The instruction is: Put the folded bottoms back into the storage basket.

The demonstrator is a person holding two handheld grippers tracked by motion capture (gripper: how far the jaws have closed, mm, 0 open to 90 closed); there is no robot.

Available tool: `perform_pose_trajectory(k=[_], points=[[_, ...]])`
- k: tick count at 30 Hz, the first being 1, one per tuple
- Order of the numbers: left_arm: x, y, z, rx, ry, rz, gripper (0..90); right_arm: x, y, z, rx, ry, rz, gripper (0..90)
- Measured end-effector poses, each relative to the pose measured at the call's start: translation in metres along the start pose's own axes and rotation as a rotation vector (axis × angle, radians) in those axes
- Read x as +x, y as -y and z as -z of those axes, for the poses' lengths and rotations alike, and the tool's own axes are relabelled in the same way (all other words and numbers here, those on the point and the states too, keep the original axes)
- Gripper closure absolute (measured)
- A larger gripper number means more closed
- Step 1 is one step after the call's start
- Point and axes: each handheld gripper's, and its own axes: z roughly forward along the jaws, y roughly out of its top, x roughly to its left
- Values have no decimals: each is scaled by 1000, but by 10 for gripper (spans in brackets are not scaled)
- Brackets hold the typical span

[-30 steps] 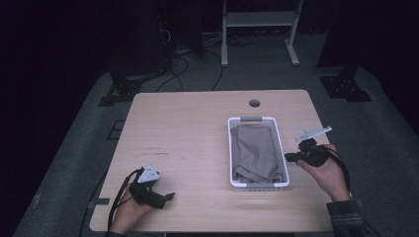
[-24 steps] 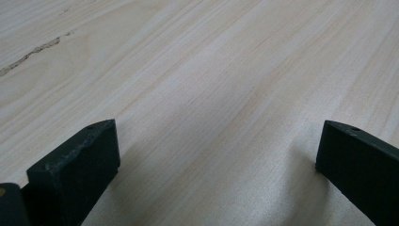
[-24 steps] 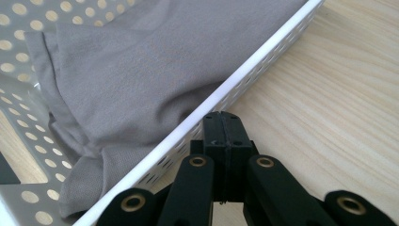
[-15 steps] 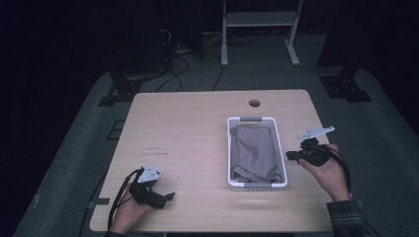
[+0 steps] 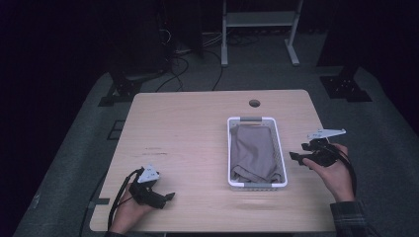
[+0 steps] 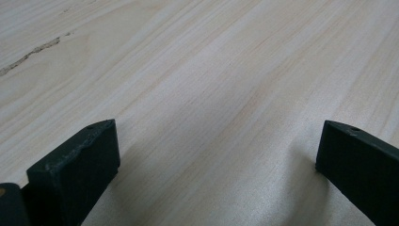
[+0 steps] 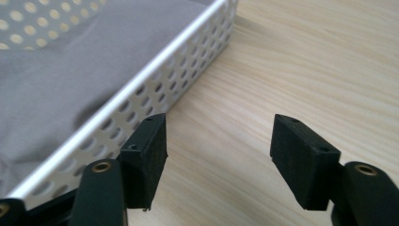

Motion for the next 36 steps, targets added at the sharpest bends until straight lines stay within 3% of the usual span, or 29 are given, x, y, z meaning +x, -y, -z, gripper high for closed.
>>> perform_pose_trajectory(k=[9, 21, 25, 26, 28, 36], points=[[0, 0, 0, 0, 0, -1, 0, -17, 21, -12, 22, 49, -73, 294], [0, 0, 0, 0, 0, 0, 0, -25, 35, -36, 62, 131, -83, 268], [0, 0, 0, 0, 0, -1, 0, -26, 39, -39, 38, 118, -98, 251], [0, 0, 0, 0, 0, 0, 0, -28, 41, -40, 21, 115, -101, 191], [0, 0, 0, 0, 0, -1, 0, -28, 44, -42, -1, 118, -102, 163], [0, 0, 0, 0, 1, 0, 0, -28, 47, -43, -34, 118, -100, 145]])
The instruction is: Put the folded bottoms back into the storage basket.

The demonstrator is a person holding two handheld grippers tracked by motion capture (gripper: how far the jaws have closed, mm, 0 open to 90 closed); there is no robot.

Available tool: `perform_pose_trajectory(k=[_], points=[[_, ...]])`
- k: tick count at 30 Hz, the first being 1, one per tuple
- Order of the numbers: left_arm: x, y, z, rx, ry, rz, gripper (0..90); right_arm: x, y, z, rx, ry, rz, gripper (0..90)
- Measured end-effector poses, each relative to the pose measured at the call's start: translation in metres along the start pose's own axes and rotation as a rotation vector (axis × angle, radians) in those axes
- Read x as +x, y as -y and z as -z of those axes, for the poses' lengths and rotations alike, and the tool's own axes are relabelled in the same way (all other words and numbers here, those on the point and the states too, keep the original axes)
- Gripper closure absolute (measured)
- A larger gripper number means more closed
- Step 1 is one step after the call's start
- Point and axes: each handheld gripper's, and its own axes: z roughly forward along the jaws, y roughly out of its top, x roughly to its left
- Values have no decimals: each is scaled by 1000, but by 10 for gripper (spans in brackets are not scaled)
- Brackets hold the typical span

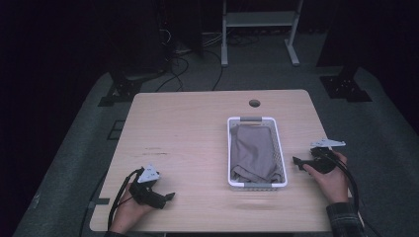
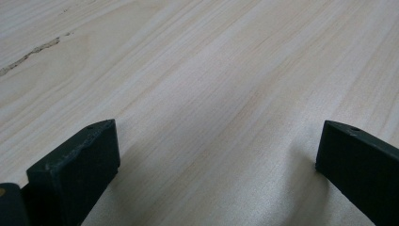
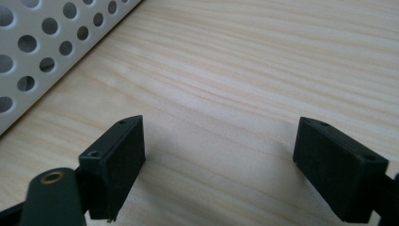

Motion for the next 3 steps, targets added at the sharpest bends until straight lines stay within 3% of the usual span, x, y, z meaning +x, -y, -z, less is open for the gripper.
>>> perform_pose_trajectory(k=[3], points=[[1, 0, 0, 0, 2, -5, 0, 0, 0, 0, 3, -4, 5, 124]])
